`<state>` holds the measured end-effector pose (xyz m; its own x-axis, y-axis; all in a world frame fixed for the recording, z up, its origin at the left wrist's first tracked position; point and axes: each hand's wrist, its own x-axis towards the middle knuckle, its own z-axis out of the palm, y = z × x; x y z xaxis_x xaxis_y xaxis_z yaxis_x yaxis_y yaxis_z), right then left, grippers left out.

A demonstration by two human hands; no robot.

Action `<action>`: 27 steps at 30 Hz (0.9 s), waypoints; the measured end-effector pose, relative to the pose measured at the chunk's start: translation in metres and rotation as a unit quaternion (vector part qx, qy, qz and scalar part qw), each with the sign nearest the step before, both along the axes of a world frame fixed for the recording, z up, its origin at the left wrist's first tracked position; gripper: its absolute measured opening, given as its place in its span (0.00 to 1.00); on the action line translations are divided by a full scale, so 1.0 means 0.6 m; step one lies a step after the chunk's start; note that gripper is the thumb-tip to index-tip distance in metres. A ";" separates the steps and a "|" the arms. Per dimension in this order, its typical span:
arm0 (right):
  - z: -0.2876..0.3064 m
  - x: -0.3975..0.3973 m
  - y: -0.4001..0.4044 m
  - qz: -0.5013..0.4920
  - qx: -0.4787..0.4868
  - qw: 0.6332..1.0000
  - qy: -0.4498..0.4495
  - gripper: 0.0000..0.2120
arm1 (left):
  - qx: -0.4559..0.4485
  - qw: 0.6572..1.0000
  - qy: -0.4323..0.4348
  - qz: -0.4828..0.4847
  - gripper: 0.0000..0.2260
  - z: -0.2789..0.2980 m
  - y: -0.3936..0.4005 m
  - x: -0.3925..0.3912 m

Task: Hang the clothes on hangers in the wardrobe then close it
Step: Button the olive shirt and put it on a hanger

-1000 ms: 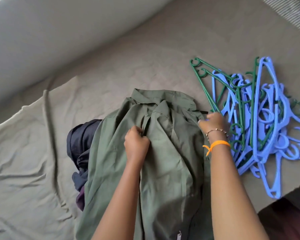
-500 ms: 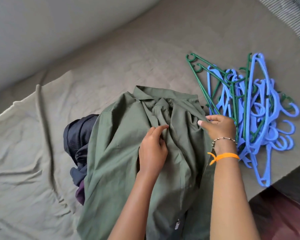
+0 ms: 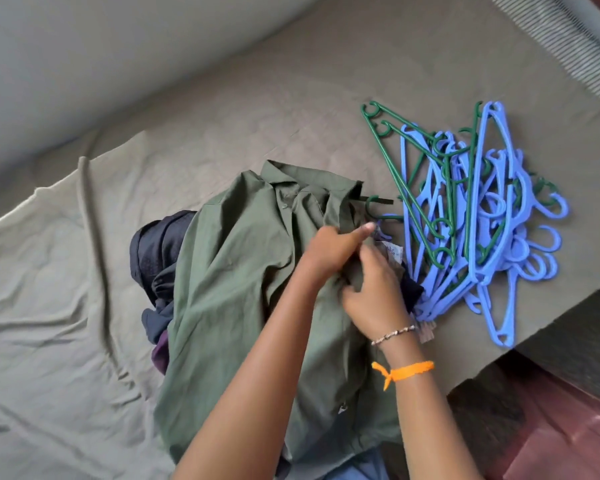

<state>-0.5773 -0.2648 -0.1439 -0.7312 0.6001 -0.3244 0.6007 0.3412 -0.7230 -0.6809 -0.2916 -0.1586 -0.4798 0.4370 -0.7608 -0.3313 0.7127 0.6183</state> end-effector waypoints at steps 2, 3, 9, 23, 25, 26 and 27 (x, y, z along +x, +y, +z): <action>0.011 0.022 -0.030 -0.008 -0.023 1.000 0.004 0.25 | -0.012 1.000 -0.006 0.021 0.12 -0.024 0.015 -0.009; 0.012 0.037 -0.043 -0.021 -0.010 1.000 -0.017 0.24 | -0.022 0.999 0.015 0.024 0.11 -0.033 0.020 -0.011; 0.039 0.110 -0.076 -0.002 0.059 0.973 -0.223 0.22 | 0.220 0.956 -0.055 0.187 0.10 0.024 0.044 -0.038; 0.014 0.007 -0.091 0.144 -0.011 0.978 -0.149 0.09 | 0.006 0.978 0.159 0.132 0.21 -0.031 -0.148 0.005; 0.018 -0.050 -0.076 0.045 -0.008 0.998 -0.038 0.08 | 0.049 0.973 0.203 0.093 0.16 -0.034 -0.158 0.031; 0.011 -0.081 -0.070 0.014 -0.028 1.000 0.005 0.07 | 0.063 0.970 0.226 0.068 0.13 -0.034 -0.159 0.044; -0.003 -0.109 -0.065 0.003 -0.045 0.999 0.026 0.07 | 0.069 0.966 0.245 0.046 0.11 -0.033 -0.158 0.055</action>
<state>-0.6428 -0.3037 -0.1456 -0.7513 0.5660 -0.3395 0.5607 0.2759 -0.7807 -0.6476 -0.3865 -0.1781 -0.8090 0.4567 -0.3700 -0.0325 0.5937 0.8040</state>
